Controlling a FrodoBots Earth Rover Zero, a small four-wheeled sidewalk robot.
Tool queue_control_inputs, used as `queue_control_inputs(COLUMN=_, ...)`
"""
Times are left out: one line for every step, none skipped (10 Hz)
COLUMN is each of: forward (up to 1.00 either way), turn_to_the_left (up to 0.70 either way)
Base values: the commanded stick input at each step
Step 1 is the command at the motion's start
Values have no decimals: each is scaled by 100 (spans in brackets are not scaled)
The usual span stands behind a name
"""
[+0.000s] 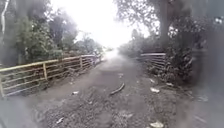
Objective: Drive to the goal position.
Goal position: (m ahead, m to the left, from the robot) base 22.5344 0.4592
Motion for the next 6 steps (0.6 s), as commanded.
queue_control_inputs(forward=70, turn_to_the_left=0)
queue_control_inputs(forward=70, turn_to_the_left=0)
queue_control_inputs(forward=70, turn_to_the_left=0)
queue_control_inputs(forward=70, turn_to_the_left=0)
queue_control_inputs(forward=70, turn_to_the_left=0)
queue_control_inputs(forward=70, turn_to_the_left=0)
